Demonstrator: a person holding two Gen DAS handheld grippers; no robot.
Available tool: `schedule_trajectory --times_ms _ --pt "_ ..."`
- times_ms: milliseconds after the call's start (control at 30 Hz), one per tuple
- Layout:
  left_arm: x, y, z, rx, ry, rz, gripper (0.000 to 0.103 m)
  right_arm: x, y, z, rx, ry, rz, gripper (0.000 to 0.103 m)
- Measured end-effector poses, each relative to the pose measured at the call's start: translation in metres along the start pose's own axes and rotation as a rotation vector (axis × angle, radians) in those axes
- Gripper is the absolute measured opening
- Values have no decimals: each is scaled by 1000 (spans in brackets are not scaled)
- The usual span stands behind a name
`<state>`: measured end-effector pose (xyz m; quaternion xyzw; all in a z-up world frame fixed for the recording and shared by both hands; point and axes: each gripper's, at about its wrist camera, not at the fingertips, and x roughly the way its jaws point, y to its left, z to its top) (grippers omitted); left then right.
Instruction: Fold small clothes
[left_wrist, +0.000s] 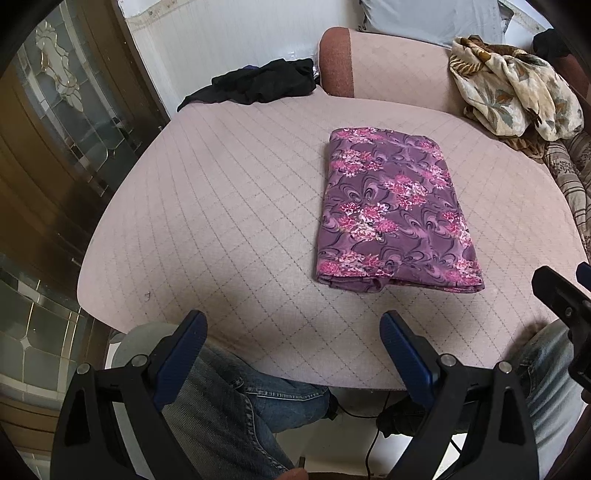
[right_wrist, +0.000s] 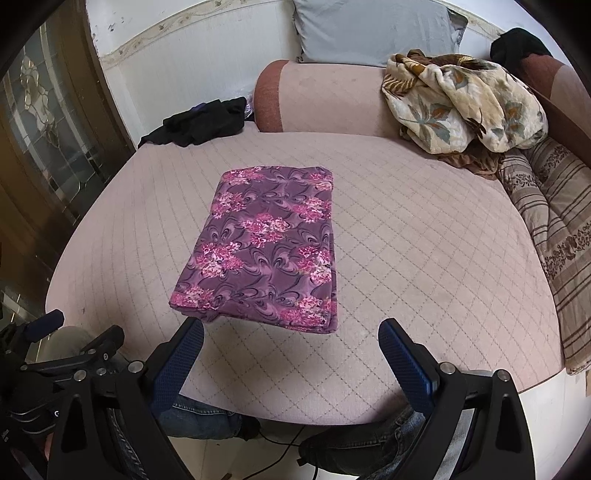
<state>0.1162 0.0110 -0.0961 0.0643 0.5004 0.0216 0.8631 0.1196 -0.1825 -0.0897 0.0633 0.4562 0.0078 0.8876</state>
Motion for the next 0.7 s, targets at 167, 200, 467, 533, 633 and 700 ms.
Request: schedule_trajectory --times_ms 167,200,467,533,633,700 --pt "-7 -1 1 5 -13 2 94 -6 -3 -1 11 -11 -3 98" --pt "-9 -2 1 6 -16 2 94 -6 -3 -3 14 -11 -5 98" --pt "-19 -1 -2 1 -36 6 94 -11 -4 -6 20 -18 -6 98" --pt "-20 0 -1 2 -43 3 94 -14 -2 -8 17 -24 -9 98" --pt "-22 -1 0 8 -64 -7 94 -15 -3 -6 21 -32 -1 98" --pt "-19 2 3 4 -68 -38 94 -13 -5 -4 27 -36 23 98"
